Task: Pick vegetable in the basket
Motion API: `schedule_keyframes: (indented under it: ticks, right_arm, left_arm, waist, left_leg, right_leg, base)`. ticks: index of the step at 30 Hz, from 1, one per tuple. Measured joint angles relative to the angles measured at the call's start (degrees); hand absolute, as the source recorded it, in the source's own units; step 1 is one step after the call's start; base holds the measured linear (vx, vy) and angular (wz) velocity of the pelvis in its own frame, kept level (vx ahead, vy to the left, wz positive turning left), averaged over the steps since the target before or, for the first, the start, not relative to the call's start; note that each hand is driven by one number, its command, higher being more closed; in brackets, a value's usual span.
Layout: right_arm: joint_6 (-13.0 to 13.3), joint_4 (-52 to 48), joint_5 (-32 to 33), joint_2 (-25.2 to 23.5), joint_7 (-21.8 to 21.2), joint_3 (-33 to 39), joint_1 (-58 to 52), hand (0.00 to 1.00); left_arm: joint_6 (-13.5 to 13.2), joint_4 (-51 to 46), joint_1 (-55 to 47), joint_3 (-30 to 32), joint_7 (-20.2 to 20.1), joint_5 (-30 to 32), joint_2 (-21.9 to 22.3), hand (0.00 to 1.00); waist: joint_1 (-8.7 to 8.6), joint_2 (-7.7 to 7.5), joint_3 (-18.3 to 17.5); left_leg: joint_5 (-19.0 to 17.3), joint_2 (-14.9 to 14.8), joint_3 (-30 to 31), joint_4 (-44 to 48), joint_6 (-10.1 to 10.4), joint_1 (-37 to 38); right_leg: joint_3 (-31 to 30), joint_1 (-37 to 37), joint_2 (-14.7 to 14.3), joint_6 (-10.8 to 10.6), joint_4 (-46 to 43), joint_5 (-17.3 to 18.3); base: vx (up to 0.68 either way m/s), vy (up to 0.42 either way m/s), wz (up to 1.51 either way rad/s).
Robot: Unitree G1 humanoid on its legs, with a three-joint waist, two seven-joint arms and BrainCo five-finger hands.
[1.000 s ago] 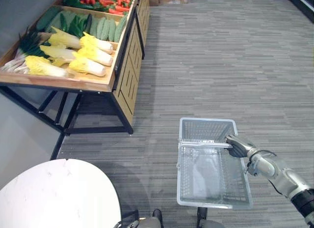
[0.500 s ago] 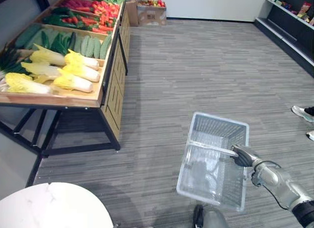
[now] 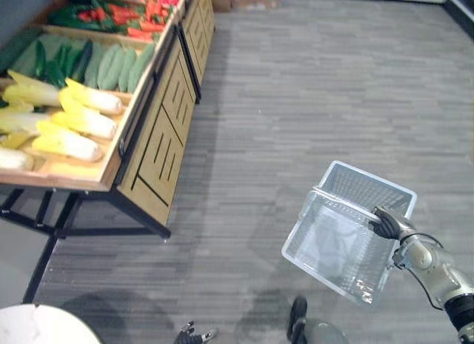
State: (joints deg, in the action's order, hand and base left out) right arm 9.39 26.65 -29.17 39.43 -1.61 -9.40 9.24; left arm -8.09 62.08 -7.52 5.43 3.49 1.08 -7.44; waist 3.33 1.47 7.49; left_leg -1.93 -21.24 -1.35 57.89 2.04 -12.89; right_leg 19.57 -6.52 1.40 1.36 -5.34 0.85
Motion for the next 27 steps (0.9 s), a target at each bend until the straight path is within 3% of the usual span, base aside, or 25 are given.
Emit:
schedule_keyframes:
  ticks: [3, 5, 6, 8, 9, 10, 11, 12, 13, 14, 15, 16, 17, 18, 20, 21, 22, 24, 25, 27]
  right_arm:
    - [-0.4, 0.8, 0.1, 0.0, 0.2, 0.0, 0.2, 1.0]
    - [-0.5, 0.8, 0.6, -0.5, 0.2, 0.0, 0.3, 1.0]
    - [-0.5, 0.8, 0.7, -1.3, 0.2, 0.1, 0.3, 1.0]
    - [-0.5, 0.8, 1.0, -1.6, 0.4, 0.1, 0.1, 1.0]
    - [-0.5, 0.8, 1.0, -1.6, 0.4, 0.1, -0.1, 1.0]
    - [-0.6, 1.2, 0.9, -3.0, 1.1, 0.2, -0.5, 1.0]
    - [-0.6, 1.3, 0.9, -3.9, 1.2, 0.0, -0.6, 1.0]
    - [-0.5, 1.2, 0.9, -4.8, 1.2, -0.1, -0.5, 1.0]
    - [-0.6, 1.3, 0.9, -5.7, 1.2, -0.1, -0.5, 1.0]
    - [-0.6, 1.3, 0.9, -6.4, 1.2, -0.3, -0.5, 1.0]
    - [-0.6, 1.1, 0.8, -7.6, 1.2, -2.0, -0.3, 1.0]
    - [0.2, 0.7, 0.7, -6.7, 1.1, -3.1, -0.7, 1.0]
    - [0.4, 0.8, 0.6, -7.2, 1.1, -3.1, -0.7, 1.0]
    - [0.7, 1.0, 0.6, -8.5, 1.1, -3.0, -1.6, 1.0]
    - [0.5, 1.3, 0.6, -9.6, 1.1, -3.0, -2.4, 1.0]
    - [0.5, 1.4, 0.6, -10.8, 1.0, -3.1, -3.2, 1.0]
    - [0.5, 2.1, 0.4, -12.7, 0.7, -3.6, -3.6, 1.0]
    - [0.7, 3.7, 0.4, -13.3, 0.5, -3.9, -4.0, 1.0]
    - [0.5, 3.9, 0.5, -13.3, 0.2, -3.7, -5.1, 1.0]
    - [0.5, 2.8, 0.6, -13.5, 0.1, -2.4, -5.6, 1.0]
  left_arm:
    - [-0.2, -2.4, 0.0, 0.0, 0.2, 0.0, 0.1, 0.0]
    - [-0.1, -2.8, -0.1, 0.0, 0.1, 0.0, 0.1, 0.0]
    - [-0.1, -2.7, 0.0, 0.0, 0.1, 0.0, 0.2, 0.0]
    - [0.0, -2.1, -0.3, 0.0, 0.1, 0.3, 0.3, 0.0]
    - [0.1, -1.4, -1.0, 0.0, 0.1, 0.3, 0.6, 0.0]
    - [0.6, -1.1, -1.4, 0.2, 0.1, 0.4, 0.4, 0.0]
    - [0.8, -1.2, -1.3, 0.4, 0.1, 0.4, 0.3, 0.0]
    - [0.9, -1.9, -1.1, 1.4, 0.2, 1.3, -0.3, 0.0]
    - [0.9, -2.4, -1.0, 3.0, 0.2, 1.6, 0.1, 0.0]
    - [0.9, -2.6, -1.1, 3.8, 0.2, 1.7, 0.1, 0.0]
    - [0.7, -2.8, -1.5, 5.4, 0.2, 1.9, 0.0, 0.0]
    - [0.9, -2.7, -3.0, 5.2, 0.3, 2.0, 0.8, 0.0]
    - [0.9, -2.5, -3.9, 4.8, 0.2, 2.0, 0.7, 0.0]
    - [1.2, -1.6, -3.6, 4.7, 0.6, 2.2, 0.0, 0.0]
    - [1.3, -1.6, -3.9, 4.5, 0.7, 2.4, -0.2, 0.0]
    - [1.3, -1.6, -4.3, 4.1, 0.7, 2.4, -0.8, 0.0]
    - [1.5, -2.2, -4.6, 3.1, 0.6, 2.4, -1.9, 0.0]
    - [2.0, -3.8, -4.3, 2.2, 0.7, 2.4, -2.8, 0.0]
    - [2.0, -4.2, -3.7, 1.3, 0.7, 2.3, -2.9, 0.0]
    - [2.0, -5.1, -3.7, 0.6, 0.8, 2.0, -3.0, 0.0]
  waist:
    - [1.9, -0.66, 0.4]
    - [2.2, -0.64, 0.4]
    - [2.15, -1.23, 0.8]
    - [1.96, -0.95, 0.6]
    - [2.6, 0.5, -0.1]
    - [3.6, 0.71, -0.5]
    - [3.58, -0.53, -0.5]
    - [3.53, -1.89, 0.0]
    - [3.98, -2.05, 0.1]
    - [4.82, -2.44, 0.4]
    - [6.12, -3.36, 0.8]
    - [6.44, -2.19, -0.4]
    - [6.27, -1.96, -1.1]
    - [5.77, -4.59, -2.6]
    - [5.84, -5.45, -2.6]
    - [5.45, -6.12, -2.4]
    - [4.46, -7.14, -2.1]
    - [4.6, -7.1, -1.8]
    - [3.99, -5.94, -1.2]
    - [1.61, -4.98, -1.1]
  left_leg:
    - [-5.8, 2.9, -3.9, 3.1, 0.0, -8.6]
    - [-8.0, 4.5, -7.8, -4.1, 0.1, -13.1]
    - [-8.1, 7.1, -12.5, -15.6, -0.3, -14.0]
    - [-4.5, 10.5, -15.9, -32.4, -0.2, -13.3]
    - [2.0, 11.5, -17.2, -46.9, 0.8, -11.5]
    - [7.7, 12.2, -17.1, -47.7, -3.5, -10.7]
    - [6.9, 13.0, -17.4, -47.1, -3.5, -10.9]
    - [4.9, 13.5, -17.5, -43.1, -4.9, -12.3]
    - [2.2, 11.8, -20.0, -36.3, -6.2, -14.2]
    - [1.4, 10.2, -21.8, -31.6, -6.0, -15.1]
    - [-0.8, 8.4, -25.3, -26.0, -4.2, -16.9]
    - [0.8, 8.3, -26.2, -35.9, -3.3, -14.0]
    - [-0.5, 8.5, -26.4, -37.0, -7.9, -13.6]
    - [-1.2, 12.2, -27.1, -39.0, -6.9, -12.6]
    - [-1.0, 15.3, -26.7, -43.9, -7.4, -9.1]
    - [-1.3, 17.2, -25.6, -45.8, -8.2, -6.5]
    - [-2.8, 19.3, -22.6, -47.3, -8.6, -2.3]
    - [-4.2, 20.1, -19.5, -48.2, -9.1, 1.7]
    - [-5.3, 20.3, -15.5, -49.9, -9.4, 6.5]
    - [-6.1, 20.7, -10.0, -52.6, -9.3, 11.2]
  right_leg:
    - [-0.5, 6.8, -0.1, -0.8, 3.2, 2.6]
    - [-0.5, 8.4, 0.4, -1.9, 3.9, 3.9]
    - [-0.5, 9.9, 2.0, -3.4, 4.3, 5.3]
    - [-0.2, 11.1, 3.2, -5.0, 4.6, 6.9]
    - [-0.9, 12.4, 2.3, -6.1, 5.4, 8.1]
    - [-1.9, 13.6, 2.3, -6.7, 5.5, 9.3]
    - [-2.1, 13.6, 3.1, -6.3, 5.6, 9.4]
    - [-2.9, 14.2, 4.1, -7.0, 6.0, 8.0]
    - [-3.5, 15.8, 4.5, -7.5, 6.6, 6.1]
    - [-4.3, 16.7, 4.6, -7.6, 6.7, 5.0]
    - [-5.4, 19.1, 5.3, -8.1, 6.7, 3.9]
    - [-5.9, 20.6, 4.3, -8.3, 6.1, 3.7]
    - [-5.7, 21.4, 4.0, -8.3, 5.6, 4.3]
    - [-4.7, 19.3, 7.4, -8.8, 0.6, 5.7]
    - [-4.9, 12.5, 11.0, -12.7, -16.3, 3.4]
    - [-6.2, 9.9, 12.6, -15.5, -24.9, -1.0]
    - [-10.0, 4.7, 13.8, -18.1, -39.0, -10.3]
    - [-12.5, -1.0, 12.3, -16.9, -52.4, -9.8]
    - [-12.1, -5.1, 10.2, -11.0, -57.3, -6.0]
    - [-7.4, -10.3, 10.3, -7.0, -52.1, 1.0]
  base:
    - [0.42, -0.131, -0.05]
    - [0.35, 0.034, -0.02]
    - [0.37, 0.107, 0.03]
    - [0.41, 0.154, 0.02]
    - [0.47, 0.193, -0.19]
    - [0.59, 0.22, -0.15]
    - [0.49, 0.163, 0.09]
    - [0.54, 0.198, 0.35]
    - [0.43, 0.174, 0.23]
    - [0.35, 0.176, 0.0]
    - [0.29, 0.142, -0.2]
    - [0.26, 0.145, -0.13]
    - [0.27, 0.161, 0.27]
    - [0.37, 0.25, 0.43]
    - [0.34, 0.22, 0.49]
    - [0.44, 0.205, 0.85]
    - [0.54, 0.231, 0.98]
    - [0.48, 0.123, 0.99]
    - [0.49, 0.072, 1.26]
    - [0.54, 0.0, 1.48]
